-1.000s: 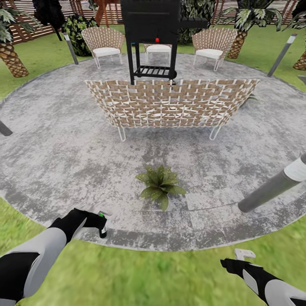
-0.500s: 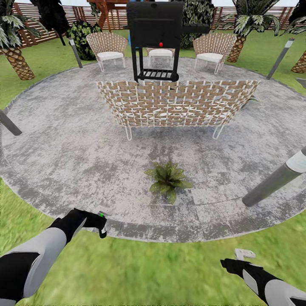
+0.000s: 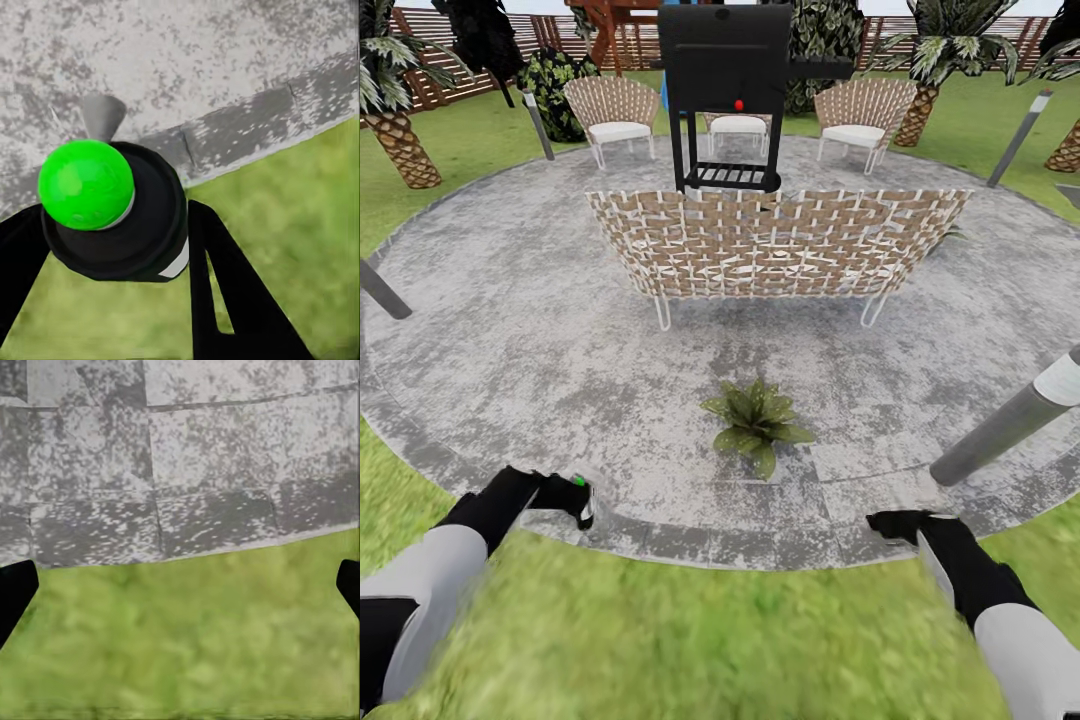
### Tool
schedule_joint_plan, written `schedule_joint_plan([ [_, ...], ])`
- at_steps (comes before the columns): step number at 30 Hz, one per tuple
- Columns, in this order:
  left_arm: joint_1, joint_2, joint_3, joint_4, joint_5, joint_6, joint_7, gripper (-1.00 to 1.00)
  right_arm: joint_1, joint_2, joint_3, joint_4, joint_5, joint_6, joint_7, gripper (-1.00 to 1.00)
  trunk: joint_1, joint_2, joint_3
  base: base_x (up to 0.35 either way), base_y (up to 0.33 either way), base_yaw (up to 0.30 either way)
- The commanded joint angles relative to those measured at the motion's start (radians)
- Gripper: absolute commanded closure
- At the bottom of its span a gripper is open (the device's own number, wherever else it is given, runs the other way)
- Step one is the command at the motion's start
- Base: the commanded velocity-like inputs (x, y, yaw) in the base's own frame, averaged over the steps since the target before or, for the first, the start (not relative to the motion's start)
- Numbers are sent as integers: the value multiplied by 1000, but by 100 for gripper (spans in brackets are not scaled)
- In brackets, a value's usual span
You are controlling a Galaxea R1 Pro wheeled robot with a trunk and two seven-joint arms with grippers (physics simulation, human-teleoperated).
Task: Pick up the pesticide atomizer in the garden and spray insectifuge to fully cover both potted plants in the garden.
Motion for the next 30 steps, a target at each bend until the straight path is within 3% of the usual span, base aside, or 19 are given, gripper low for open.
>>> schedule_joint_plan([
  [1, 0, 19, -15, -49, -53, 4, -87, 100, 0, 0, -3, -46, 7, 58, 60, -100, 0, 0, -1, 0, 0, 0],
  [2, 0, 29, -19, -104, -98, 0, -176, 100, 0, 0, -3, -67, 7, 85, 140, -100, 0, 0, -1, 0, 0, 0],
  [3, -1, 39, -22, -173, -144, -23, -287, 100, -1, -1, -3, -80, 8, 101, 273, -100, 0, 0, -1, 0, 0, 0],
  [4, -1, 43, -22, -208, -161, -51, -353, 100, -7, -1, -2, -84, 8, 107, 358, -100, 0, 0, -1, 0, 0, 0],
  [5, -1, 46, -22, -231, -171, -83, -413, 100, -17, -1, -2, -88, 9, 110, 421, -100, 0, 0, -1, 0, 0, 0],
  [8, -4, 58, -23, -253, -178, -150, -536, 100, -75, 0, 0, -102, 11, 125, 510, -100, 0, 0, -1, 0, 0, 0],
  [12, -6, 63, -23, -259, -180, -303, -719, 100, -113, 0, 52, -162, 14, 203, 750, -100, 0, 0, -1, 0, 0, 0],
  [13, -7, 63, -24, -259, -181, -350, -771, 100, -116, 0, 60, -195, 14, 210, 781, -100, 0, 0, -1, 0, 0, 0],
  [14, -7, 63, -24, -259, -181, -387, -815, 100, -117, 0, 67, -217, 14, 214, 798, 100, 0, 0, -1, 0, 0, 0],
  [16, -6, 62, -28, -258, -182, -414, -850, 100, -118, 1, 89, -237, 13, 217, 810, 100, 0, 0, -1, 0, 0, 0],
  [18, -5, 62, -54, -258, -190, -424, -863, 100, -118, 4, 147, -245, 13, 217, 814, 100, 0, 0, -1, 0, 0, 0],
  [20, -5, 60, -119, -256, -235, -424, -867, 100, -118, 31, 286, -247, 11, 217, 815, 100, 0, 0, -1, 0, 0, 0],
  [21, -5, 59, -154, -255, -270, -423, -868, 100, -118, 70, 358, -248, 10, 217, 814, 100, 0, 0, -1, 0, 0, 0],
  [22, -5, 58, -166, -255, -283, -423, -868, 100, -118, 101, 383, -248, 10, 217, 813, 100, 0, 0, -1, 0, 0, 0],
  [24, -5, 57, -176, -254, -292, -424, -876, 100, -118, 178, 403, -248, 11, 217, 813, 100, 0, 0, -1, 0, 0, 0],
  [26, -4, 53, -179, -254, -294, -425, -884, 100, -118, 220, 408, -248, 12, 217, 813, 100, 0, 0, -1, 0, 0, 0],
  [30, -2, 8, -181, -255, -298, -427, -891, 100, -118, 245, 412, -249, 13, 216, 815, 100, 0, 0, -1, 0, 0, 0],
])
